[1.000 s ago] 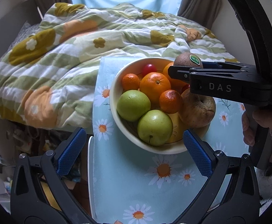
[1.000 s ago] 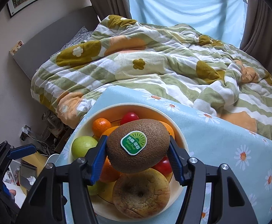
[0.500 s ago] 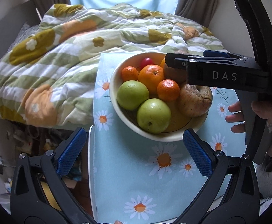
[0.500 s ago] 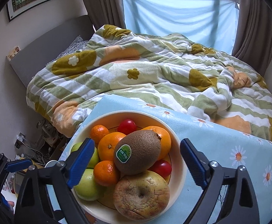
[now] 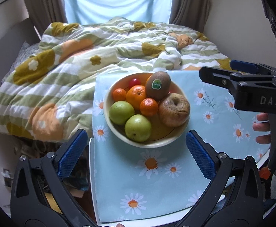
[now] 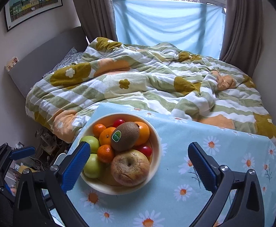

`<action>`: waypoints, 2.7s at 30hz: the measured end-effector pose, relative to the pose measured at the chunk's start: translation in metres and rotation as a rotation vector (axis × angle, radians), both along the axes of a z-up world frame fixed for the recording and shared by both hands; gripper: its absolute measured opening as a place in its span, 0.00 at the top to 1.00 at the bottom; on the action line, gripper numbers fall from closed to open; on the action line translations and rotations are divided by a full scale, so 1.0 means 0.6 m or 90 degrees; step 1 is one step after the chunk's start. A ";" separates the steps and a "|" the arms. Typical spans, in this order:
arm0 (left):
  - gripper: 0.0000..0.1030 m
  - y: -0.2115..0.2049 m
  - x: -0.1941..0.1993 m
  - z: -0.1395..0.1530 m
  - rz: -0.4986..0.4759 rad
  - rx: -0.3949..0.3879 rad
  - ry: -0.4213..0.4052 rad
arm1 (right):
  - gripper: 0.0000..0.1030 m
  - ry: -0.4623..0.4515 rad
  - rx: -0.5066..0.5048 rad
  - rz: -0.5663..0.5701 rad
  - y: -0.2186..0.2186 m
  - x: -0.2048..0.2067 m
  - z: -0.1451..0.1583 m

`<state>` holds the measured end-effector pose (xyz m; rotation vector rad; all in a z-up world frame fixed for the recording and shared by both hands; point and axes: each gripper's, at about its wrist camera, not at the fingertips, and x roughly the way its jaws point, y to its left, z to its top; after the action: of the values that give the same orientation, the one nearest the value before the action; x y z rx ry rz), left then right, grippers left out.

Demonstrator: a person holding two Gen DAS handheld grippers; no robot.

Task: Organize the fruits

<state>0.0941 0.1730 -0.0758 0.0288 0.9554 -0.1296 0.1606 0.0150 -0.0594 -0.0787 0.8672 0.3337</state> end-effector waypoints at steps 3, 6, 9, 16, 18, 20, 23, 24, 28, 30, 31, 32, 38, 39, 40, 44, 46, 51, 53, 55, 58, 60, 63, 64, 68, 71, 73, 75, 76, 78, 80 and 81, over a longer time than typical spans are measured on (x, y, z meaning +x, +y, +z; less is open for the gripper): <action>0.00 -0.023 -0.007 0.030 0.003 -0.007 -0.010 | 0.00 -0.007 -0.002 -0.024 -0.044 -0.026 0.036; 0.00 -0.049 -0.017 0.056 0.007 -0.012 -0.022 | 0.00 -0.013 -0.010 -0.059 -0.092 -0.050 0.068; 0.00 -0.077 -0.027 0.075 0.014 -0.013 -0.035 | 0.00 -0.012 -0.012 -0.099 -0.140 -0.075 0.087; 0.00 -0.130 -0.049 0.104 0.026 -0.015 -0.064 | 0.00 -0.019 -0.046 -0.154 -0.220 -0.126 0.099; 0.00 -0.140 -0.054 0.108 0.028 -0.014 -0.069 | 0.00 -0.024 -0.049 -0.165 -0.237 -0.136 0.102; 0.00 -0.148 -0.057 0.112 0.029 -0.015 -0.074 | 0.00 -0.025 -0.049 -0.174 -0.253 -0.145 0.104; 0.00 -0.159 -0.064 0.118 0.031 -0.012 -0.085 | 0.00 -0.028 -0.051 -0.183 -0.266 -0.154 0.104; 0.00 -0.162 -0.067 0.119 0.031 -0.011 -0.089 | 0.01 -0.029 -0.051 -0.184 -0.268 -0.156 0.103; 0.00 -0.170 -0.071 0.122 0.032 -0.009 -0.097 | 0.00 -0.030 -0.049 -0.184 -0.274 -0.159 0.103; 0.00 -0.175 -0.070 0.123 0.034 -0.009 -0.098 | 0.00 -0.032 -0.047 -0.185 -0.278 -0.160 0.103; 0.00 -0.176 -0.069 0.124 0.035 -0.007 -0.099 | 0.00 -0.032 -0.045 -0.185 -0.281 -0.161 0.103; 0.00 -0.177 -0.068 0.125 0.036 -0.006 -0.100 | 0.01 -0.033 -0.046 -0.186 -0.281 -0.162 0.104; 0.00 -0.183 -0.066 0.127 0.037 -0.002 -0.103 | 0.00 -0.030 -0.040 -0.190 -0.288 -0.163 0.105; 0.00 -0.184 -0.064 0.128 0.037 -0.002 -0.104 | 0.00 -0.029 -0.039 -0.190 -0.289 -0.163 0.105; 0.00 -0.185 -0.063 0.129 0.038 -0.001 -0.104 | 0.00 -0.030 -0.039 -0.190 -0.290 -0.162 0.106; 0.00 -0.186 -0.061 0.130 0.037 -0.002 -0.104 | 0.00 -0.029 -0.038 -0.191 -0.292 -0.159 0.105; 0.00 -0.186 -0.060 0.130 0.038 -0.001 -0.105 | 0.01 -0.029 -0.038 -0.192 -0.293 -0.159 0.105; 0.00 -0.187 -0.056 0.131 0.040 0.002 -0.105 | 0.00 -0.028 -0.036 -0.192 -0.296 -0.155 0.105; 0.00 -0.186 -0.054 0.132 0.040 0.002 -0.105 | 0.00 -0.028 -0.036 -0.191 -0.296 -0.155 0.104; 0.00 -0.184 -0.052 0.133 0.041 0.004 -0.106 | 0.00 -0.027 -0.037 -0.191 -0.297 -0.156 0.104; 0.00 -0.183 -0.050 0.134 0.040 0.006 -0.107 | 0.00 -0.027 -0.036 -0.192 -0.297 -0.152 0.104; 0.00 -0.184 -0.050 0.133 0.040 0.005 -0.107 | 0.01 -0.027 -0.036 -0.192 -0.297 -0.152 0.104; 0.00 -0.183 -0.049 0.133 0.039 0.005 -0.108 | 0.00 -0.028 -0.037 -0.192 -0.298 -0.151 0.103; 0.00 -0.183 -0.049 0.132 0.039 0.005 -0.109 | 0.00 -0.028 -0.036 -0.191 -0.299 -0.152 0.103; 0.00 -0.183 -0.049 0.132 0.039 0.005 -0.109 | 0.00 -0.027 -0.036 -0.191 -0.299 -0.151 0.103; 0.00 -0.184 -0.049 0.132 0.039 0.005 -0.109 | 0.01 -0.027 -0.034 -0.191 -0.299 -0.151 0.103; 0.00 -0.184 -0.049 0.132 0.039 0.006 -0.109 | 0.00 -0.027 -0.035 -0.193 -0.300 -0.151 0.103; 0.00 -0.184 -0.049 0.132 0.039 0.005 -0.109 | 0.01 -0.027 -0.034 -0.192 -0.301 -0.151 0.103; 0.00 -0.184 -0.049 0.132 0.039 0.006 -0.109 | 0.01 -0.028 -0.034 -0.192 -0.301 -0.151 0.103; 0.00 -0.185 -0.049 0.132 0.039 0.006 -0.109 | 0.01 -0.028 -0.035 -0.192 -0.301 -0.150 0.103; 0.00 -0.185 -0.049 0.132 0.040 0.006 -0.109 | 0.01 -0.027 -0.034 -0.190 -0.302 -0.150 0.103; 0.00 -0.185 -0.050 0.132 0.040 0.007 -0.109 | 0.01 -0.027 -0.034 -0.191 -0.303 -0.150 0.102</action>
<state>0.0643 0.0621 0.0033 0.0197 0.7844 -0.0635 0.0705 -0.1666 0.0021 -0.0052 0.8315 0.0285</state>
